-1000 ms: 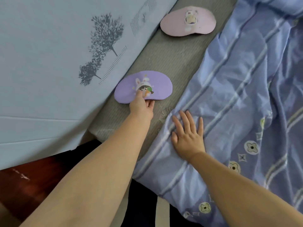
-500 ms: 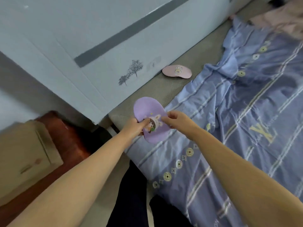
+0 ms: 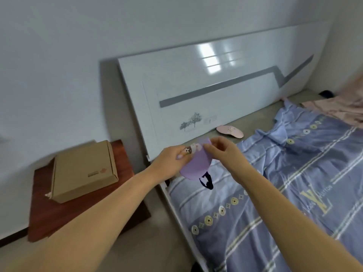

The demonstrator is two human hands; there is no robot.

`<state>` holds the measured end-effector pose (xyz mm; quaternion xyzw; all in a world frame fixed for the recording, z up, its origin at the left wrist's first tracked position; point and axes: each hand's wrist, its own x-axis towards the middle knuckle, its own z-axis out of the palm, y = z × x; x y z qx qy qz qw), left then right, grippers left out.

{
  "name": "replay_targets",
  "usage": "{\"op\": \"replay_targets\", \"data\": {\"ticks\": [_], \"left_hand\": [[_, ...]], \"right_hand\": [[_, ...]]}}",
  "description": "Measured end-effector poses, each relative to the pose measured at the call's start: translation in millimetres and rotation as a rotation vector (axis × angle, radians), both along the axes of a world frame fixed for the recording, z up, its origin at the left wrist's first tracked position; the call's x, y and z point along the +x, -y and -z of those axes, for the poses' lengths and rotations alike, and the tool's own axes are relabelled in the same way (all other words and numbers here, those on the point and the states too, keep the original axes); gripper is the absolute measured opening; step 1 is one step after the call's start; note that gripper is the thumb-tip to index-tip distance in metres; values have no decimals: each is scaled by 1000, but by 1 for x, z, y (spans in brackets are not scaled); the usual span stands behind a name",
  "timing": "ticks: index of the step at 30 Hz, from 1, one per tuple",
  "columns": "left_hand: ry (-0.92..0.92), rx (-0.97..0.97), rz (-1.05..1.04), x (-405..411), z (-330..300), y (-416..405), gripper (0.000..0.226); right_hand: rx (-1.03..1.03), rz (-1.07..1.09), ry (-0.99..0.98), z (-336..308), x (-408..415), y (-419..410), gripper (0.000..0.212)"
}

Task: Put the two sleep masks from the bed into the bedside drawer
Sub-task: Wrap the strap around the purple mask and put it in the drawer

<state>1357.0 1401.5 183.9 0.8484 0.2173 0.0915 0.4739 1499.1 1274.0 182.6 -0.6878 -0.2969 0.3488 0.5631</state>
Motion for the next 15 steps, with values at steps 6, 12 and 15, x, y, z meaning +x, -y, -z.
{"op": "replay_targets", "data": {"ticks": [6,12,15], "left_hand": [[95,-273,36,-103,-31,8,32],[111,-954,200,-202,-24,33,38],[74,-786,117,-222,-24,55,15]], "right_hand": [[27,-214,-67,-31,-102,12,19],[291,-48,-406,-42,-190,15,18],[329,-7,-430,-46,-216,23,16]]}}
